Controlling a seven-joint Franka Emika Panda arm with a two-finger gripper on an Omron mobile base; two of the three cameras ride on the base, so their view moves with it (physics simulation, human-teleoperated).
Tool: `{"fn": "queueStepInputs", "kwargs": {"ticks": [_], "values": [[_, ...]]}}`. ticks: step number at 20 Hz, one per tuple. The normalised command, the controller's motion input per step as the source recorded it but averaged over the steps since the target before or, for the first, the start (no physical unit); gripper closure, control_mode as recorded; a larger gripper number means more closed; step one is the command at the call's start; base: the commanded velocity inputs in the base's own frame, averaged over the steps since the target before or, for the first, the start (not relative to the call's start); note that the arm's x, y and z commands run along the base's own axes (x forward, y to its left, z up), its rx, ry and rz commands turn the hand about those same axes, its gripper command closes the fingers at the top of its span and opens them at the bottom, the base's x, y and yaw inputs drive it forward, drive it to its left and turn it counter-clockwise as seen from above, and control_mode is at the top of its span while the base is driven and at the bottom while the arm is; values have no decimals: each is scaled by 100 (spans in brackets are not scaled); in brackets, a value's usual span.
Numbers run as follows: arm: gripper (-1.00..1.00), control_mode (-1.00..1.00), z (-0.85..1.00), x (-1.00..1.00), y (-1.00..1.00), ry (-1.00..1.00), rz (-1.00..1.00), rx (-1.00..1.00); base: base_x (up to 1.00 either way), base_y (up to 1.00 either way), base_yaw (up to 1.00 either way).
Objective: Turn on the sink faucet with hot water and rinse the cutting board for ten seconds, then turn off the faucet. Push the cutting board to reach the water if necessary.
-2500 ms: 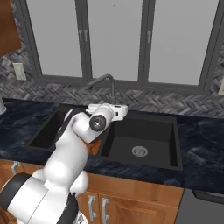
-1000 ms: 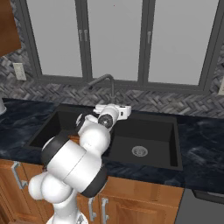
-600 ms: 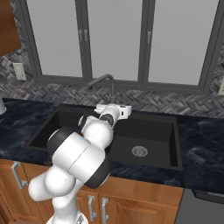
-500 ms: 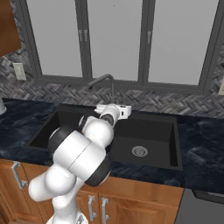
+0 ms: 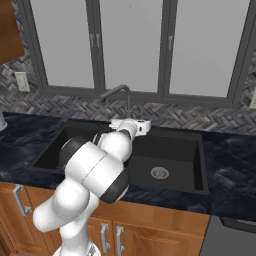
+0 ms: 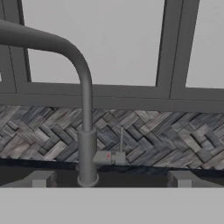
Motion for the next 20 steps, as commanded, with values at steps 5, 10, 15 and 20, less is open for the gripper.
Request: {"fn": "queueStepInputs", "kwargs": {"ticks": [5,10,15,20], "values": [[-100,-100,-10,33,0,0,0,0,0,0,0],[-100,-100,-9,32,0,0,0,0,0,0,0],[-100,-100,-7,24,0,0,0,0,0,0,0],[-100,-100,-7,14,0,0,0,0,0,0,0]]}}
